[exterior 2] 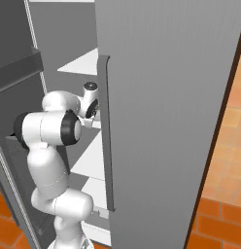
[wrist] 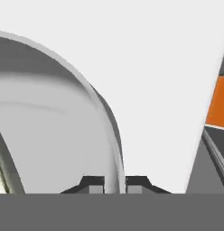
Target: Take the meat container that has the fish and place it on the second highest rack of the freezer. Then take the vegetable container that has the bell pepper and mushroom and place it on the highest rack of the freezer.
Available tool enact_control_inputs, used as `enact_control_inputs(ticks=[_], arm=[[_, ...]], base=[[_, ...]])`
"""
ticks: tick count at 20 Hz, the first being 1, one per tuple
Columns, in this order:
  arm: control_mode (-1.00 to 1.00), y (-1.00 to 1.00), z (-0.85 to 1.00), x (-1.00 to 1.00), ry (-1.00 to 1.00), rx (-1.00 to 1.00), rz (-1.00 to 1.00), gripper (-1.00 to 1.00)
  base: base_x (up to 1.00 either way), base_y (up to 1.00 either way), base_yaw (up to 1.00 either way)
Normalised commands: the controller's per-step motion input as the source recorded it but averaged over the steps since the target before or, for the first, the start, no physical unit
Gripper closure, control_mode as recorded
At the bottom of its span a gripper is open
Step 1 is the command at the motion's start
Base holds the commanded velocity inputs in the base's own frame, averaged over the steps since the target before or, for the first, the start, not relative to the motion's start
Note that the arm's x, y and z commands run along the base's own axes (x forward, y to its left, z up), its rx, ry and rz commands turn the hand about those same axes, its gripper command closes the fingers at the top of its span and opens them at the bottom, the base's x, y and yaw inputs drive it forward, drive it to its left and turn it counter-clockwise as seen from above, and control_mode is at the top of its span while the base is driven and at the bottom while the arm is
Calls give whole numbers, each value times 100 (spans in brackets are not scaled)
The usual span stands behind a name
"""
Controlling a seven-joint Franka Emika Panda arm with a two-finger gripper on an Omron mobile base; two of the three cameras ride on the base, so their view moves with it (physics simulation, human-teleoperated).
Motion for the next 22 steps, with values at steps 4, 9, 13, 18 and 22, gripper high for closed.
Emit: enact_control_inputs(ticks=[4,9,13,18,22], arm=[[-100,-1,-26,57,0,0,-7,-100],[-100,1,-9,-11,-17,0,-6,-100],[-100,5,2,-70,-26,0,-7,-100],[-100,-1,59,-99,-23,0,-4,-100],[-100,0,68,-100,-21,0,-3,-100]], base=[[0,0,0],[0,0,0],[0,0,0],[0,0,0],[0,0,0]])
